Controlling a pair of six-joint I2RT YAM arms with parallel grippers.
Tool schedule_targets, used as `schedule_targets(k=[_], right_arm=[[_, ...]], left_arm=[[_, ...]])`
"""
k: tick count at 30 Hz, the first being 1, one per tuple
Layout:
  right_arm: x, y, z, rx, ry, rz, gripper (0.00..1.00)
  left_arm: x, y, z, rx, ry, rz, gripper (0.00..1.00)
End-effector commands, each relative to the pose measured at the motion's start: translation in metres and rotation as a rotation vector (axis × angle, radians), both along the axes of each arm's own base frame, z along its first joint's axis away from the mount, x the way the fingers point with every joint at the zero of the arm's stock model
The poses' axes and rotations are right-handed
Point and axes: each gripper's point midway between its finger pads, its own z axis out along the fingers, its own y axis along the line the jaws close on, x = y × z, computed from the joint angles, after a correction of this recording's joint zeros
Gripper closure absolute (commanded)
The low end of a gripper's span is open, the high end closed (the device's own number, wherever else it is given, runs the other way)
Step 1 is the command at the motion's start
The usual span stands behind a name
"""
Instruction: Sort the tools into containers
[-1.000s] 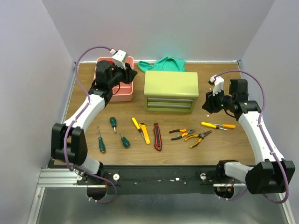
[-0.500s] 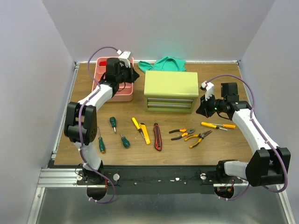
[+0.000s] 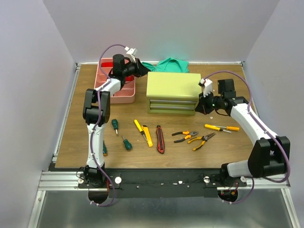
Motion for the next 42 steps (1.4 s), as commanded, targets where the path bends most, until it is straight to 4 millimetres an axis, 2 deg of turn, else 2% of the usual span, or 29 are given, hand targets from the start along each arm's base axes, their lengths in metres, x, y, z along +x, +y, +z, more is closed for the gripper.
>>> schedule_targets(k=[1, 6, 8, 9, 10, 12, 16, 17, 24, 28, 32, 34, 38, 39, 40, 42], right_arm=[[0.038, -0.008, 0.009, -0.047, -0.066, -0.109, 0.99], [0.060, -0.011, 0.014, -0.071, -0.106, -0.124, 0.99], [0.072, -0.012, 0.015, -0.082, -0.121, -0.128, 0.99], [0.077, -0.012, 0.015, -0.085, -0.123, -0.131, 0.99], [0.084, -0.012, 0.021, -0.086, -0.139, -0.134, 0.99], [0.092, -0.011, 0.015, -0.095, -0.135, -0.125, 0.99], [0.113, -0.009, 0.017, -0.093, -0.151, -0.127, 0.99], [0.120, -0.008, 0.024, -0.087, -0.169, -0.134, 0.99], [0.145, -0.009, 0.026, -0.069, -0.189, -0.162, 0.99], [0.149, -0.012, 0.020, -0.072, -0.190, -0.168, 0.99], [0.149, -0.021, 0.016, -0.084, -0.195, -0.186, 0.99], [0.149, -0.029, 0.016, -0.086, -0.188, -0.210, 0.99], [0.140, -0.049, 0.021, -0.088, -0.184, -0.285, 0.99], [0.136, -0.058, 0.023, -0.086, -0.180, -0.309, 0.99], [0.133, -0.062, 0.025, -0.082, -0.173, -0.326, 0.99], [0.118, -0.072, 0.018, -0.054, -0.102, -0.384, 0.98]], left_arm=[[-0.031, -0.024, 0.038, -0.082, -0.102, -0.257, 0.83], [-0.061, -0.027, 0.042, -0.105, -0.077, -0.406, 0.86], [-0.069, -0.027, 0.041, -0.106, -0.070, -0.421, 0.87], [-0.074, -0.026, 0.051, -0.104, -0.089, -0.430, 0.87], [-0.077, -0.026, 0.052, -0.104, -0.088, -0.430, 0.87], [-0.085, -0.025, 0.056, -0.101, -0.082, -0.440, 0.87], [-0.098, -0.024, 0.055, -0.094, -0.064, -0.453, 0.87], [-0.101, -0.025, 0.051, -0.093, -0.055, -0.456, 0.87], [-0.123, -0.045, 0.051, -0.095, -0.034, -0.498, 0.88], [-0.141, -0.059, 0.045, -0.096, 0.003, -0.536, 0.88], [-0.153, -0.062, 0.035, -0.097, 0.047, -0.543, 0.88], [-0.154, -0.060, 0.036, -0.094, 0.052, -0.517, 0.88], [-0.146, -0.048, 0.034, -0.064, 0.088, -0.439, 0.90], [-0.138, -0.041, 0.037, -0.041, 0.069, -0.393, 0.90], [-0.129, -0.034, 0.028, -0.011, 0.122, -0.306, 0.89], [-0.115, -0.018, 0.031, 0.046, 0.119, -0.207, 0.88]])
